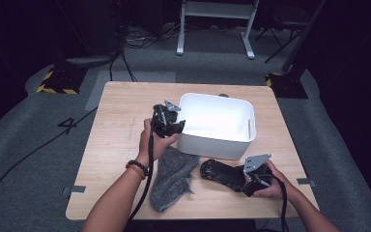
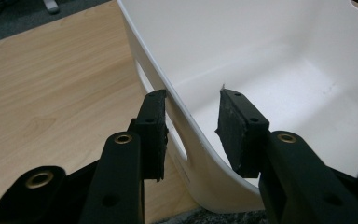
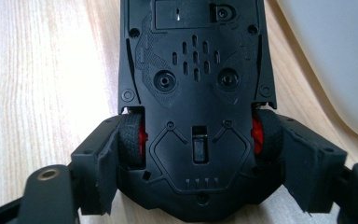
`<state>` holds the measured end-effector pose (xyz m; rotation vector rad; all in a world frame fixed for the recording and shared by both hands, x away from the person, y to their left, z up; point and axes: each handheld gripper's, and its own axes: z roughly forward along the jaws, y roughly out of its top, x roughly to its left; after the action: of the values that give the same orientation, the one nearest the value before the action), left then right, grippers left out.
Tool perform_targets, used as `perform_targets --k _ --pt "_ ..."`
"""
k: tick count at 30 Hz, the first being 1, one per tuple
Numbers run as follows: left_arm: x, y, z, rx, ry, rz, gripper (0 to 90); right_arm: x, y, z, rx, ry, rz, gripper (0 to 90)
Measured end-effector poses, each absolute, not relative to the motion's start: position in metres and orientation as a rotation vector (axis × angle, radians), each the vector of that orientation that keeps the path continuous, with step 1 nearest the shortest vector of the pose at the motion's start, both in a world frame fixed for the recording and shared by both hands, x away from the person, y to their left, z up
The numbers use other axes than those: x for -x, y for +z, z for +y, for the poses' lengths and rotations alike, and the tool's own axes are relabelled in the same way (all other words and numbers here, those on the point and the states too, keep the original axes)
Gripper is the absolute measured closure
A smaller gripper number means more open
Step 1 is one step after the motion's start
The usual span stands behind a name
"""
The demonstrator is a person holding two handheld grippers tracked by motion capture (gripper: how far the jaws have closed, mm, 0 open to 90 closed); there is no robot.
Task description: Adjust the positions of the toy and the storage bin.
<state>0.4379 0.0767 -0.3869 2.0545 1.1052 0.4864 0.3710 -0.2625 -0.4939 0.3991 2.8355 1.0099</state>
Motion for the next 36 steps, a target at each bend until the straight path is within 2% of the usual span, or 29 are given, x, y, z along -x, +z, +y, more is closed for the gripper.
perform_targets --k 7,18,24,32,36 --pt "-0.421 -0.387 0.083 -2.068 0.494 1.086 60.0 -0.367 -0.493 -0.261 -0.357 1.004 2.860 24.1" --pt "-0.415 -0.387 0.087 -2.065 0.503 1.067 59.5 -0.363 -0.492 -0.264 -0.330 0.984 2.883 24.1" --pt "-0.410 -0.387 0.087 -2.071 0.492 1.053 56.0 -0.358 -0.491 -0.261 -0.292 0.978 2.902 24.1" --pt "-0.405 -0.378 0.099 -2.000 0.504 0.951 26.0 -0.357 -0.491 -0.259 -0.290 0.965 2.893 23.9" --pt "-0.398 -0.369 0.114 -1.962 0.518 0.907 17.9 -0.356 -0.493 -0.262 -0.329 1.011 2.886 23.7"
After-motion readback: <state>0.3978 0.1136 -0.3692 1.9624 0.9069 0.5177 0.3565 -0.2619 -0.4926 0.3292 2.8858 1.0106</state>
